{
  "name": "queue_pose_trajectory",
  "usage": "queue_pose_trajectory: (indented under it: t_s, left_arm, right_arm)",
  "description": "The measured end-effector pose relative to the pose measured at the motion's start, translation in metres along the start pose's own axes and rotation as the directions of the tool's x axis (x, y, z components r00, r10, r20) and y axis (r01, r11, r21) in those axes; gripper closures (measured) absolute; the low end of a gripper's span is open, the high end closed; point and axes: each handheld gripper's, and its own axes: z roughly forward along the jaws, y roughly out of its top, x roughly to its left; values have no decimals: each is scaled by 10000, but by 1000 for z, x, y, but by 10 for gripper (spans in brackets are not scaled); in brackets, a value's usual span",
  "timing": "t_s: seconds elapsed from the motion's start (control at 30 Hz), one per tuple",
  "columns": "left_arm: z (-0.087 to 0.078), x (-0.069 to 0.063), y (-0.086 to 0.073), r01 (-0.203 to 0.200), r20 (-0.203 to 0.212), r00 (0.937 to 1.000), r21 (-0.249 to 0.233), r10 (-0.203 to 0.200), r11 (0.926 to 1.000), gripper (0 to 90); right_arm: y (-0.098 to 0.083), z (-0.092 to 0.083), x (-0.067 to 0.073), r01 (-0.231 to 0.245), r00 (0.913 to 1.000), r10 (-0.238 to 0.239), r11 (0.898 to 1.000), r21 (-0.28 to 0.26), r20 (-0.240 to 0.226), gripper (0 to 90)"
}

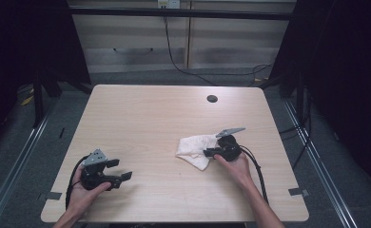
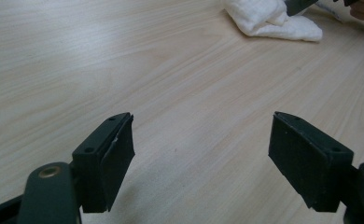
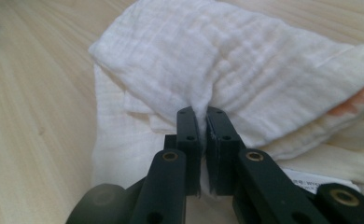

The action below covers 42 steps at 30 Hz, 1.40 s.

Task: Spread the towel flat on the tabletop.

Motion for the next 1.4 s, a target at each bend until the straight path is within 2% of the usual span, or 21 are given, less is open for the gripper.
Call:
queue_pose_trajectory:
  t_s: [0.27,0.57,0.67,0.73,0.8,0.87,0.9,1.0,1.1,1.17,1.3,1.37,1.4]
  left_arm:
    - [1,0,1,-25,45,10000,104,24,9999,224]
    - [2,-1,1,-119,37,9999,88,119,9999,222]
    - [2,-1,1,-112,13,9999,111,112,9999,222]
    - [2,-2,1,-102,72,9999,144,101,9998,224]
    - [0,-3,1,-296,85,9995,107,295,9995,314]
    - [0,-6,1,-363,10,9993,61,363,9993,319]
    - [0,-8,2,-414,-20,9991,-28,414,9991,350]
    - [0,-10,5,-290,24,9996,-109,290,9995,401]
    - [4,-14,14,-368,38,9993,-141,369,9992,394]
    - [9,-18,20,-639,129,9979,44,638,9979,393]
    - [21,-24,37,-1138,155,9934,127,1136,9934,409]
    - [29,-26,49,-1131,407,9928,39,1128,9936,433]
    - [33,-26,53,-983,609,9933,1,981,9952,458]
  right_arm:
    - [2,10,22,324,9989,-322,9995,34,-349,848]
    - [10,31,50,702,9928,-698,9975,2,-976,848]
    - [14,36,63,1091,9871,-1065,9939,161,-1197,845]
    - [17,37,70,1394,9844,-1347,9896,353,-1131,834]
    - [17,38,73,1424,9827,-1370,9892,359,-1245,799]
    - [17,36,73,1465,9813,-1424,9890,226,-1296,752]
    - [17,34,72,1506,9800,-1478,9885,113,-1331,720]
    - [21,20,69,1368,9837,-1385,9903,-228,-1148,639]
    - [23,2,60,1134,9881,-1199,9911,-700,-964,619]
    - [22,-10,54,1024,9903,-1099,9909,-878,-854,609]
    - [16,-25,45,893,9933,-954,9920,-895,-657,609]
    - [12,-28,45,930,9933,-982,9922,-826,-615,619]
    - [9,-28,45,982,9926,-1038,9915,-859,-630,622]
